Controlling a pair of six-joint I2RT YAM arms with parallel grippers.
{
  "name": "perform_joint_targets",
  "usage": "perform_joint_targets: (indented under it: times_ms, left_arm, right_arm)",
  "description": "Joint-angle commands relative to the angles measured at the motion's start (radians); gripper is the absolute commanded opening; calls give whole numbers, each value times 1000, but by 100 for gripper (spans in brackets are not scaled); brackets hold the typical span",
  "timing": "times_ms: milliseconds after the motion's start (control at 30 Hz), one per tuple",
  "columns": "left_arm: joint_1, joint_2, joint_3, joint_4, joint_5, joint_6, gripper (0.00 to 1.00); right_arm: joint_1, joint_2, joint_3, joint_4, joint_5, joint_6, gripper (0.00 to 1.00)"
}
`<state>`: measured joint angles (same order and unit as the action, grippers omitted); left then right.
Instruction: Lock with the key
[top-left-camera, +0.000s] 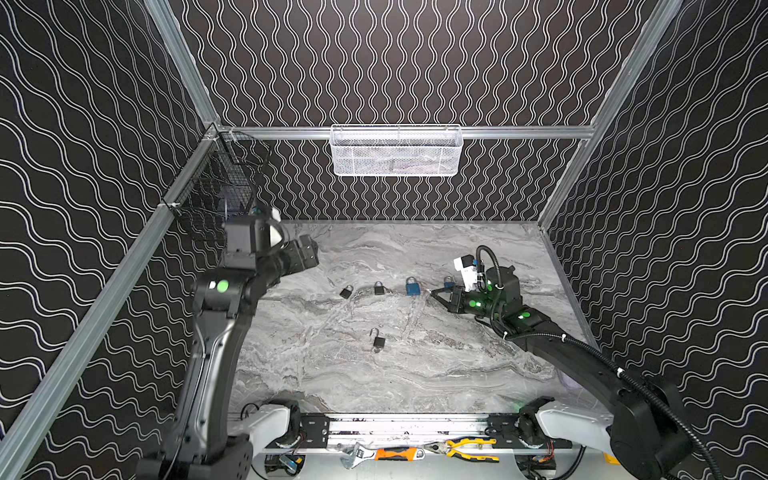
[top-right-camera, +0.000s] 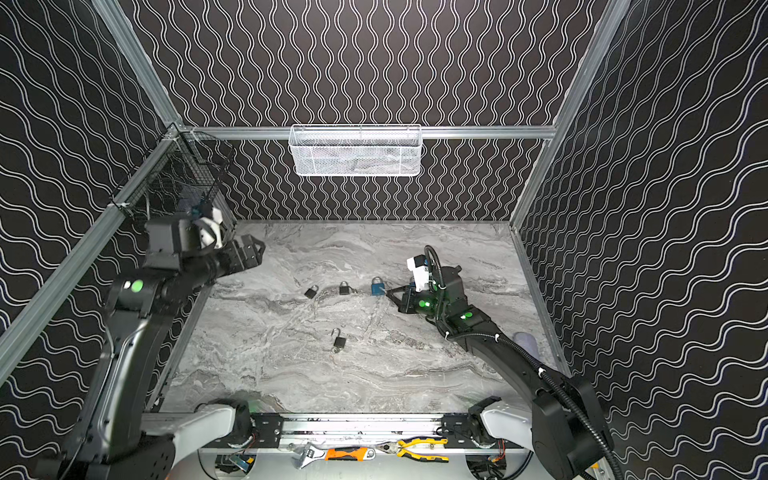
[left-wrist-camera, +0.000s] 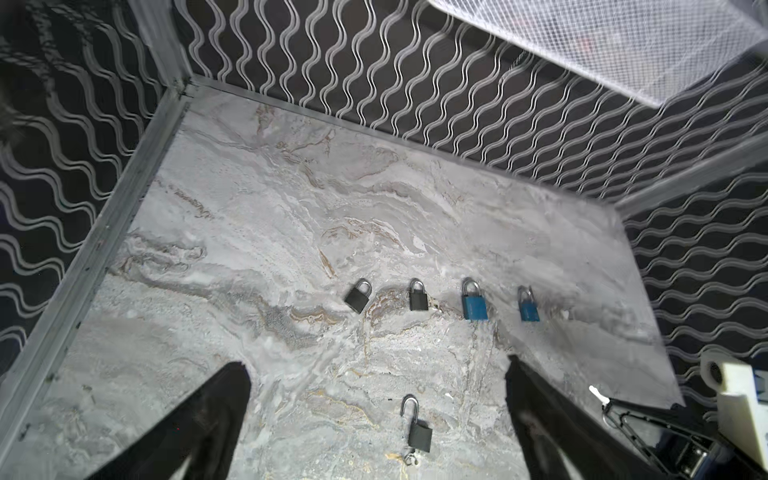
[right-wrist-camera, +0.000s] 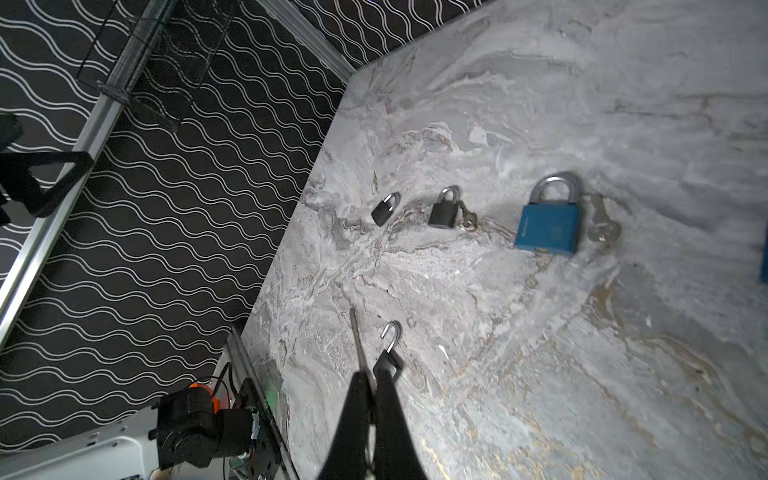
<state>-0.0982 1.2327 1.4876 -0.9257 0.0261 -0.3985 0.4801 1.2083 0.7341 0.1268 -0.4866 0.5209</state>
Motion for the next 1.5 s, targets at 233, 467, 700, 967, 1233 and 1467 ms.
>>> perform_joint_targets:
  times_ms: [233,467,700,967,1233,1467]
  left_arm:
    - [2,-259,-266,60,-149,-79,98]
    - [2,-462,-454,99,-161,-153,99]
    - [2,-634,-555,85,-138,-224,99]
    - [2,-756,-579,50,-166,-260,99]
    - [1,-762,-587,30,-148,-263,99]
    - [2,-751,-583,28,-98,-273,99]
  right_arm:
    - [199,269,216,67,330,9,3]
    - [341,521,383,150,471,150,2]
    - [395,728,477,268,531,290,2]
    - [431,841,510,316,646,417,3]
    - [446,928,550,341,710,496,5]
    - [447,1007,634,287,729,546,5]
